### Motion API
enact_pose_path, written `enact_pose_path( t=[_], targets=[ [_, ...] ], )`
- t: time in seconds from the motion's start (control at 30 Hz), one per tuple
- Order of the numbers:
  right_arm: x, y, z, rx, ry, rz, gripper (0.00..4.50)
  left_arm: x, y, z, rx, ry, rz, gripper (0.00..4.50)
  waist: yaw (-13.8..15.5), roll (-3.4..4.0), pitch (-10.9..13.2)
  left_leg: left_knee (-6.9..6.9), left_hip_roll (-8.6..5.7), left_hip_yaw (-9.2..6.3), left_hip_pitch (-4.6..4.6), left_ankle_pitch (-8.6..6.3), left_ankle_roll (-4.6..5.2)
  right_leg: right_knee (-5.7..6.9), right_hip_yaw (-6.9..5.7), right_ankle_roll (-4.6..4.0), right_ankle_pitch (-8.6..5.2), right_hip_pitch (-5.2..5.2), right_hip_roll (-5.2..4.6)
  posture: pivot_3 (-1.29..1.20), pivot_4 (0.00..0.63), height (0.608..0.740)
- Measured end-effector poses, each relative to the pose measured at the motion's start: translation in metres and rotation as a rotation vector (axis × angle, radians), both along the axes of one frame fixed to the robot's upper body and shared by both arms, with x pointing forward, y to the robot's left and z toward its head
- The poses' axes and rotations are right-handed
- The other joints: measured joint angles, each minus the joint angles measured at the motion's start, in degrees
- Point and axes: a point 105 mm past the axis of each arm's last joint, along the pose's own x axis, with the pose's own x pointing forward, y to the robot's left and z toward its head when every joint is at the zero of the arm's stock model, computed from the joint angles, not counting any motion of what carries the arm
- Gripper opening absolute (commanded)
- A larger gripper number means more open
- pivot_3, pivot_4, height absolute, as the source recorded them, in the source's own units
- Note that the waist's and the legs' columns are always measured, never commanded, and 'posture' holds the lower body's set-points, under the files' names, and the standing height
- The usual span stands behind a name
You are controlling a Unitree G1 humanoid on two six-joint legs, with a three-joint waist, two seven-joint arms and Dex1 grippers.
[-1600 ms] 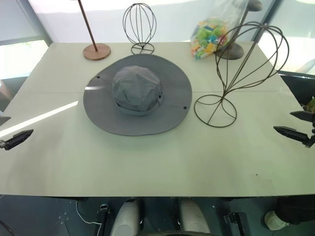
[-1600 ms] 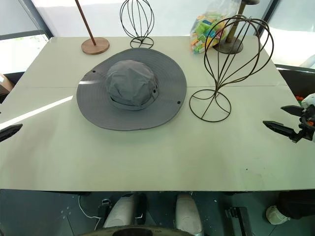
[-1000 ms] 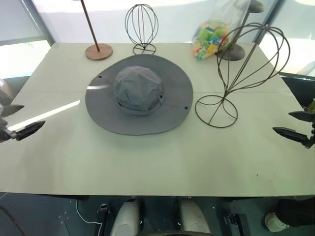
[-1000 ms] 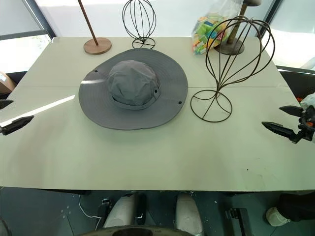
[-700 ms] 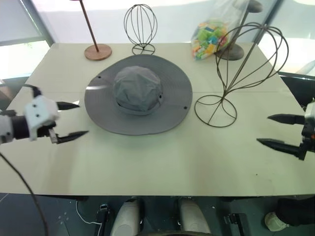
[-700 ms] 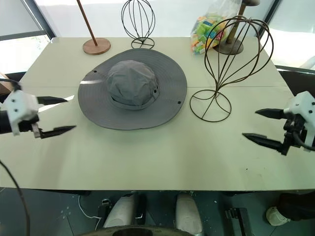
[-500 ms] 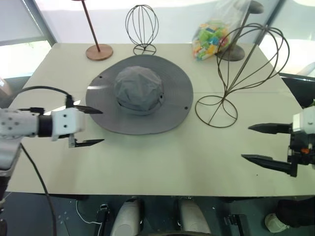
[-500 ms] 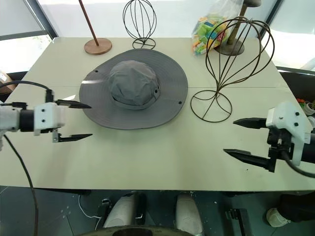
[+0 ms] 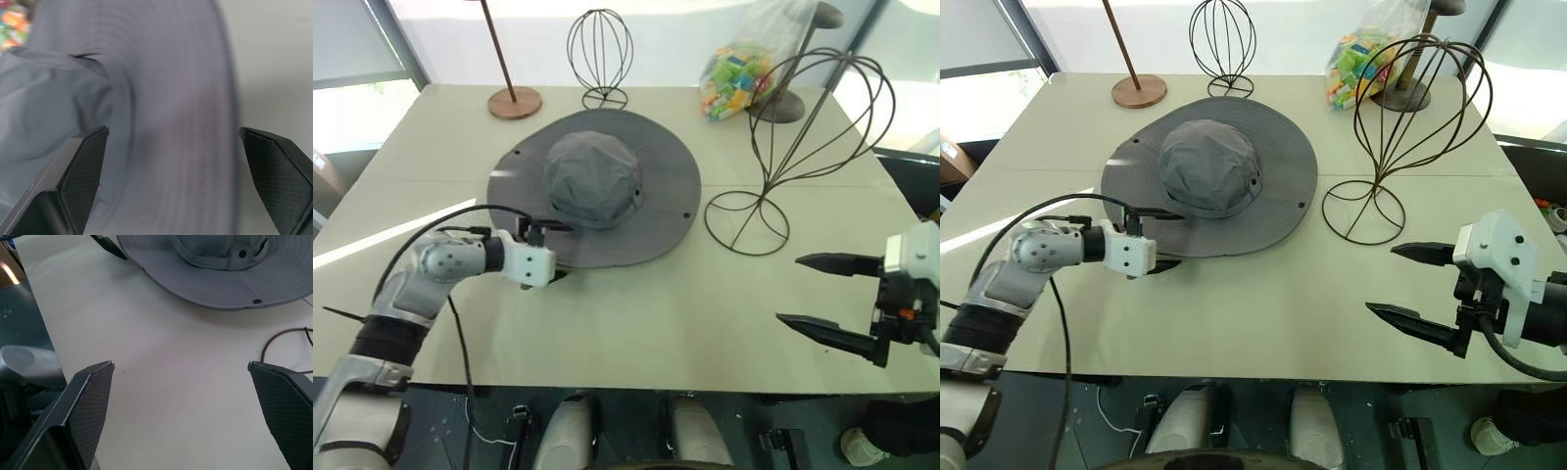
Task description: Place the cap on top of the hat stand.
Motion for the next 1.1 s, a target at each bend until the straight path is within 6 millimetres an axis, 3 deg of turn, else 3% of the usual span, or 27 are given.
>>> enact_pose_path(
  t=[0.43,0.53,0.77,0.8,0.97,1.1],
  targets=[
    [-0.002,0.009,0.014,0.071,-0.03,0.007,4.5,0.025,0.003,-0.011,-0.014,-0.114,0.12,4.47,0.2,-0.04,0.0,0.04,-0.01,-0.01,0.0,0.0,0.0,0.0,-0.01,0.04,0.02,0.03,-0.01,0.0,0.15,0.739],
    [-0.001,0.011,0.017,0.079,-0.036,0.007,4.5,0.033,0.003,-0.01,-0.018,-0.132,0.143,3.71,0.2,-0.05,0.0,0.05,-0.01,-0.01,0.0,0.0,0.0,0.0,-0.01,0.05,0.03,0.03,-0.01,0.0,0.15,0.739],
    [0.001,0.011,0.02,0.097,-0.017,0.008,4.5,0.045,0.006,-0.008,-0.009,-0.143,0.165,0.24,0.2,-0.06,0.0,0.05,-0.01,-0.01,-0.01,0.0,0.0,0.01,-0.01,0.05,0.03,0.02,-0.01,0.0,0.15,0.739],
    [0.001,0.01,0.02,0.093,-0.022,0.002,4.5,0.047,0.008,-0.005,-0.018,-0.146,0.178,0.04,0.2,-0.06,0.0,0.05,-0.01,-0.01,-0.01,0.0,0.0,0.01,-0.01,0.05,0.03,0.02,-0.01,0.0,0.15,0.739],
    [0.008,0.001,0.021,0.05,-0.06,-0.06,4.5,0.064,0.011,0.025,-0.226,-0.043,0.311,0.04,0.3,-0.08,0.0,0.09,-0.01,-0.03,-0.05,0.0,0.0,0.01,-0.05,0.06,0.03,0.02,-0.01,0.0,0.15,0.739],
    [0.009,-0.003,0.021,0.044,-0.054,-0.067,4.5,0.071,-0.012,0.078,-0.434,0.033,0.297,0.04,0.3,-0.13,0.0,0.1,-0.04,-0.07,-0.08,0.01,0.0,0.01,-0.07,0.06,0.03,0.02,0.0,0.0,0.15,0.739]
  ],
)
